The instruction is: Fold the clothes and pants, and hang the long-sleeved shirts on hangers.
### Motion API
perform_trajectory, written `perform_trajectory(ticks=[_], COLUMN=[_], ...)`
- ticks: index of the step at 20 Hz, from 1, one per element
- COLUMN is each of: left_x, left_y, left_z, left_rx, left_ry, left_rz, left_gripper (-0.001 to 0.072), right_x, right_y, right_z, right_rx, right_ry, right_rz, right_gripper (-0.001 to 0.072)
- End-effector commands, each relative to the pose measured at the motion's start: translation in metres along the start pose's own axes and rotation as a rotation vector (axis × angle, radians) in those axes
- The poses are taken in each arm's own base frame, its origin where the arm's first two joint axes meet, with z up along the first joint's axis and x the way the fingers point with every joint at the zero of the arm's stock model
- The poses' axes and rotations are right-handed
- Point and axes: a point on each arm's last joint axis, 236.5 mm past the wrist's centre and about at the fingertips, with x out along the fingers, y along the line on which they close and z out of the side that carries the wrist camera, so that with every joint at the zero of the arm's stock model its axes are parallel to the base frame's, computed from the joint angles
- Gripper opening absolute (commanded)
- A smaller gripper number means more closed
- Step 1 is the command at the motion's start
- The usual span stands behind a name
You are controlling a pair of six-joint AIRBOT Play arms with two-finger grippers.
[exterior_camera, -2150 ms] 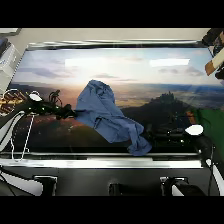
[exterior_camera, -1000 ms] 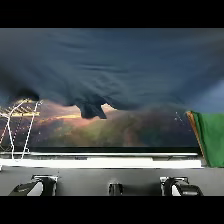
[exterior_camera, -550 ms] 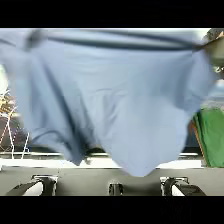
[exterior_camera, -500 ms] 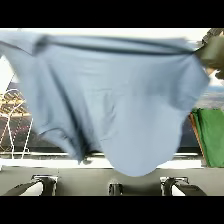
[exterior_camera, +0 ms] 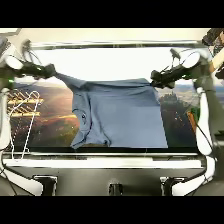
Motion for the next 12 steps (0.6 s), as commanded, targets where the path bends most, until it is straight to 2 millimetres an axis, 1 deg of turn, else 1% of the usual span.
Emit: perform_trajectory(ticks=[1,2,3,4,5,6,8,9,11,12], left_x=[0.066,0.070,0.069,0.063,0.053,0.039,0.003,-0.017,-0.055,-0.072], left_y=[0.012,0.012,0.011,0.011,0.010,0.009,0.010,0.012,0.015,0.015], left_z=[-0.037,-0.040,-0.039,-0.034,-0.026,-0.017,-0.002,0.002,-0.002,-0.010], left_rx=[-0.098,-0.100,-0.099,-0.098,-0.094,-0.086,-0.073,-0.050,-0.008,-0.001], left_ry=[0.093,0.101,0.097,0.090,0.084,0.080,0.076,0.079,0.111,0.145], left_rz=[0.010,0.010,0.009,0.006,0.002,-0.001,-0.005,-0.005,-0.002,-0.001], left_gripper=[0.0023,0.0089,0.0218,0.0386,0.0563,0.0588,0.0588,0.0588,0.0587,0.0587], right_x=[0.066,0.071,0.071,0.065,0.056,0.043,0.008,-0.013,-0.051,-0.067], right_y=[-0.020,-0.022,-0.023,-0.025,-0.029,-0.033,-0.047,-0.056,-0.071,-0.074], right_z=[0.008,0.009,0.010,0.011,0.010,0.007,-0.006,-0.017,-0.040,-0.042], right_rx=[0.110,0.120,0.119,0.120,0.118,0.096,0.021,-0.028,-0.089,-0.045], right_ry=[-0.008,-0.012,-0.014,-0.013,-0.005,0.015,0.078,0.120,0.207,0.201], right_rz=[0.013,0.014,0.012,0.009,0.007,0.005,0.001,-0.001,0.001,0.022], right_gripper=[0.0040,0.0053,0.0174,0.0346,0.0470,0.0499,0.0493,0.0492,0.0483,0.0483])
